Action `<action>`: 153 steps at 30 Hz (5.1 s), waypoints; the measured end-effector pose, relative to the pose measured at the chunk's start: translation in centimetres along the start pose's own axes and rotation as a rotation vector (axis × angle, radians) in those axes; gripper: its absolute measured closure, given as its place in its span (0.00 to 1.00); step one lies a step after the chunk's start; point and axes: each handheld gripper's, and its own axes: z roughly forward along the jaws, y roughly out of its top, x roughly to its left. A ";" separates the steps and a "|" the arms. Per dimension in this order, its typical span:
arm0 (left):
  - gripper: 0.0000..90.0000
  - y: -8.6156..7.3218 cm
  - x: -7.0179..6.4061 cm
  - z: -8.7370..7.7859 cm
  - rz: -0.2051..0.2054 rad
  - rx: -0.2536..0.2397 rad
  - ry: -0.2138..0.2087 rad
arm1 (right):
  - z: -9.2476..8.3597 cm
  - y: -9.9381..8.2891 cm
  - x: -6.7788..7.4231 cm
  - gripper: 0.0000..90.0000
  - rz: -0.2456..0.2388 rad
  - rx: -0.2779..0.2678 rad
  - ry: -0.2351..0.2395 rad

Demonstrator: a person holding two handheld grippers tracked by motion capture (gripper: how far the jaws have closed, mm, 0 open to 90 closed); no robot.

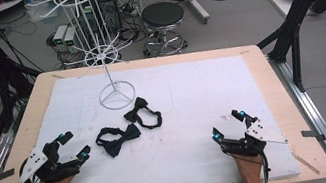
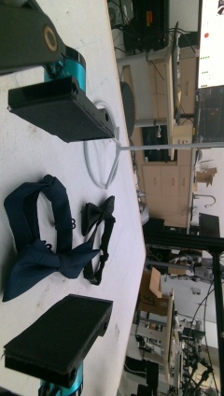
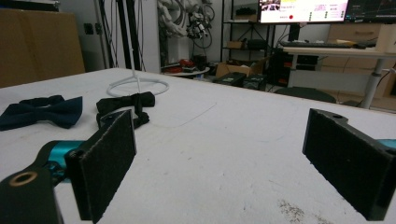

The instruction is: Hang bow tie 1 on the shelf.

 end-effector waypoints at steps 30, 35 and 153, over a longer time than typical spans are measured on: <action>0.17 2.4 0.7 0.2 -0.024 0.032 0.005 | -0.1 -0.1 0.0 0.10 0.004 -0.024 -0.014; 0.17 4.0 0.8 0.9 0.007 0.087 -0.021 | -0.1 -0.1 -0.1 0.10 0.004 -0.025 -0.016; 0.83 3.8 -4.6 15.2 0.195 1.044 -0.193 | -0.2 -0.1 0.0 0.10 0.016 -0.026 -0.021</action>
